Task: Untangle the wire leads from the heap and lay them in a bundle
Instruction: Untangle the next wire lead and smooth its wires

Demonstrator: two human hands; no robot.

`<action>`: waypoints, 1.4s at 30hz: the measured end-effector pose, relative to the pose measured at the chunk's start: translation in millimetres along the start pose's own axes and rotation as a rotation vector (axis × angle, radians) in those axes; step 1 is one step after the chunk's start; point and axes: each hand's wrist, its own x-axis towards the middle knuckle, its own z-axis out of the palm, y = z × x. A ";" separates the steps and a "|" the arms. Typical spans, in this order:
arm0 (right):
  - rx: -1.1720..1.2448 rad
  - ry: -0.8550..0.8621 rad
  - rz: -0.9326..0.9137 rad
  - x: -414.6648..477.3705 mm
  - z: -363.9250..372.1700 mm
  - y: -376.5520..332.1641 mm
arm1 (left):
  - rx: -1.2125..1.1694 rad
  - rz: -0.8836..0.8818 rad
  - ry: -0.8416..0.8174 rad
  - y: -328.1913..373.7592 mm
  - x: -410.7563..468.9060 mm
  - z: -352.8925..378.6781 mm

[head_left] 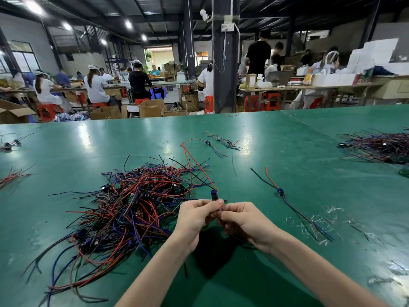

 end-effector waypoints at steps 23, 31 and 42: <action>0.071 0.027 0.042 -4.2 5.2 -4.8 | 0.034 -0.011 -0.039 7.2 -2.7 -0.4; 0.107 0.024 0.053 -5.1 6.1 -5.8 | 0.042 0.004 -0.052 9.6 -2.5 -1.2; -0.010 0.076 0.024 -3.7 5.5 -5.1 | 0.207 0.137 0.000 8.0 -2.0 1.6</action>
